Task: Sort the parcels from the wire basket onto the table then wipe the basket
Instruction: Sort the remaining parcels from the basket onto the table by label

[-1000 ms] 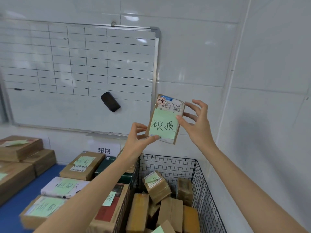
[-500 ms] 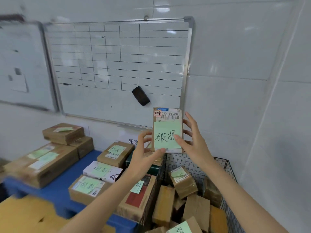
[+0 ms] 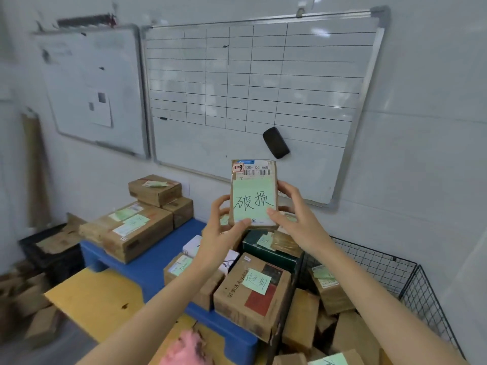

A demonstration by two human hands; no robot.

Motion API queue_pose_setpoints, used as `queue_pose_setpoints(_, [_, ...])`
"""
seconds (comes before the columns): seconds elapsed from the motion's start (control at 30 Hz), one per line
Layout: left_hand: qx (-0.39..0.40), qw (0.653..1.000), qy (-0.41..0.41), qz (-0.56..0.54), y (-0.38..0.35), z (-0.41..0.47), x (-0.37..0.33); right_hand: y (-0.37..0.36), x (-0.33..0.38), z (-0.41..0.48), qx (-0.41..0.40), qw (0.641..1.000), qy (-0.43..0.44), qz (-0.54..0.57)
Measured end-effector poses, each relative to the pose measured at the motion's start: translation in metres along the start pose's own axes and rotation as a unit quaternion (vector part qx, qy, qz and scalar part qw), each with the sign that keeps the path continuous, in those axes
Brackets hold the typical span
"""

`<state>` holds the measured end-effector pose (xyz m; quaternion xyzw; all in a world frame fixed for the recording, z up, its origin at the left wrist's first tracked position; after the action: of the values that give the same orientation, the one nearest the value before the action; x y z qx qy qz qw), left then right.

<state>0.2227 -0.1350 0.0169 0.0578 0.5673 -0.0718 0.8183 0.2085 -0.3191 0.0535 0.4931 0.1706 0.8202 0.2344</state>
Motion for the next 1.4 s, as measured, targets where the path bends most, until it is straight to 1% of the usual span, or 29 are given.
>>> queue_pose_setpoints(0.17, [-0.012,0.999,-0.005,0.032,0.085,0.015,0.005,-0.067,0.028,0.044,0.062,0.998,-0.007,-0.022])
queue_pose_setpoints(0.37, [-0.037,0.997,-0.008,0.074,0.201,0.043,0.020,-0.166,0.063,0.094,0.115,0.993,-0.001,0.003])
queue_pose_setpoints(0.5, [-0.044,0.994,-0.012,0.101,0.274,0.059,0.030,-0.235,0.075,0.125,0.116,0.993,-0.005,0.036])
queue_pose_setpoints(0.63, [-0.052,0.995,-0.006,0.085,0.320,0.071,0.042,-0.290,0.077,0.143,0.097,0.992,-0.013,0.080])
queue_pose_setpoints(0.73, [-0.056,0.995,0.012,0.078,0.346,0.083,0.058,-0.319,0.077,0.156,0.089,0.992,-0.029,0.089])
queue_pose_setpoints(0.8, [-0.060,0.995,0.022,0.081,0.361,0.092,0.071,-0.336,0.073,0.165,0.097,0.991,-0.038,0.089])
queue_pose_setpoints(1.03, [-0.061,0.992,0.061,0.088,0.393,0.134,0.121,-0.376,0.040,0.207,0.096,0.986,-0.077,0.114])
queue_pose_setpoints(1.13, [-0.043,0.991,0.083,0.093,0.396,0.160,0.138,-0.387,0.019,0.226,0.086,0.983,-0.088,0.135])
queue_pose_setpoints(1.2, [-0.030,0.990,0.095,0.097,0.397,0.181,0.151,-0.392,0.003,0.240,0.071,0.978,-0.110,0.161])
queue_pose_setpoints(1.4, [0.016,0.984,0.103,0.145,0.391,0.253,0.181,-0.398,-0.041,0.287,0.025,0.963,-0.174,0.205])
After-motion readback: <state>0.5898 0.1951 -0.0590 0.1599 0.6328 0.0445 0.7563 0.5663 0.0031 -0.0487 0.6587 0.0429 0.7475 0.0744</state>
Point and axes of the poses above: each hand's wrist, its own z-axis towards the middle knuckle, its own y-axis out of the back of the hand, x = y × z, the point moved 3 cm from there along z, towards the middle knuckle, and after that the axes turned 2 degrees about y, right-handed, at the moved point
